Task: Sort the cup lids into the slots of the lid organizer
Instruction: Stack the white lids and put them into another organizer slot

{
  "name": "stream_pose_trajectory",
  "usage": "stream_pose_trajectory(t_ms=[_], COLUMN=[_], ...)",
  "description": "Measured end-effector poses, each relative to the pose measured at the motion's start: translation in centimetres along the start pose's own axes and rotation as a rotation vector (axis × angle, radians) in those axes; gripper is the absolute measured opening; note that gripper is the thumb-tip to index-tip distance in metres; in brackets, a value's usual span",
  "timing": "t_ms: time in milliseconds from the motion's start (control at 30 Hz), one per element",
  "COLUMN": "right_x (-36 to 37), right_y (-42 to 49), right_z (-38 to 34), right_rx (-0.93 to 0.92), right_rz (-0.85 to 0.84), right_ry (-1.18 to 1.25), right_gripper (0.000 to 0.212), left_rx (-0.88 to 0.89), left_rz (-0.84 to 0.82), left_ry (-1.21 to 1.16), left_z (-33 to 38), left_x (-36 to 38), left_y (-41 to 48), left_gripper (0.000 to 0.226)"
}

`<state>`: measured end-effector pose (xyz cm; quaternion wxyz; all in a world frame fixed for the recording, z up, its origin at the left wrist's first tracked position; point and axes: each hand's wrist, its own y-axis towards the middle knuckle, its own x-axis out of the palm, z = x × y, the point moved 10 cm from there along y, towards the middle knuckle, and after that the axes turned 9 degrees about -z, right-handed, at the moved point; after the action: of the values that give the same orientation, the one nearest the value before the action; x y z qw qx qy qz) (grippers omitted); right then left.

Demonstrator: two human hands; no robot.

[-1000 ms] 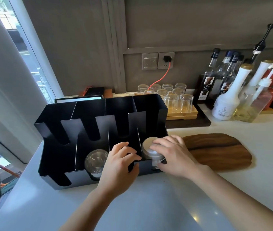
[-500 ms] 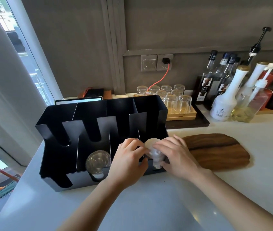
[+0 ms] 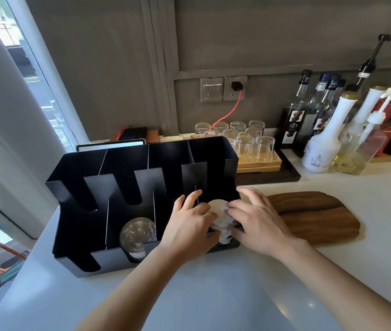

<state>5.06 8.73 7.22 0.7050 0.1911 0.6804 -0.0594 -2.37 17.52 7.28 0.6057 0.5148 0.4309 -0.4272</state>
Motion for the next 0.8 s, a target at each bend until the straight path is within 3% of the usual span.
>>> stream_pose_trajectory(t_ms=[133,367,600,800], right_x=[0.1,-0.5,-0.6,-0.4], right_y=[-0.1,-0.6,0.2,0.5], right_z=[0.2,-0.1,-1.6,-1.3], right_rx=[0.023,0.008,-0.092,-0.101], right_rz=[-0.009,0.066,0.111,0.077], right_ry=[0.054,0.137,0.077,0.132], right_gripper=[0.033,0.047,0.020,0.014], left_rx=[-0.003,-0.004,0.035,0.036], left_rz=[0.007,0.095,0.083,0.073], left_ry=[-0.027,-0.030,-0.035,-0.032], left_z=[0.2,-0.1,0.3,0.4], left_x=[0.4,-0.5,0.1,0.2], left_y=[0.0,-0.9,-1.1,-1.0], left_gripper=[0.025,0.034,0.020,0.019])
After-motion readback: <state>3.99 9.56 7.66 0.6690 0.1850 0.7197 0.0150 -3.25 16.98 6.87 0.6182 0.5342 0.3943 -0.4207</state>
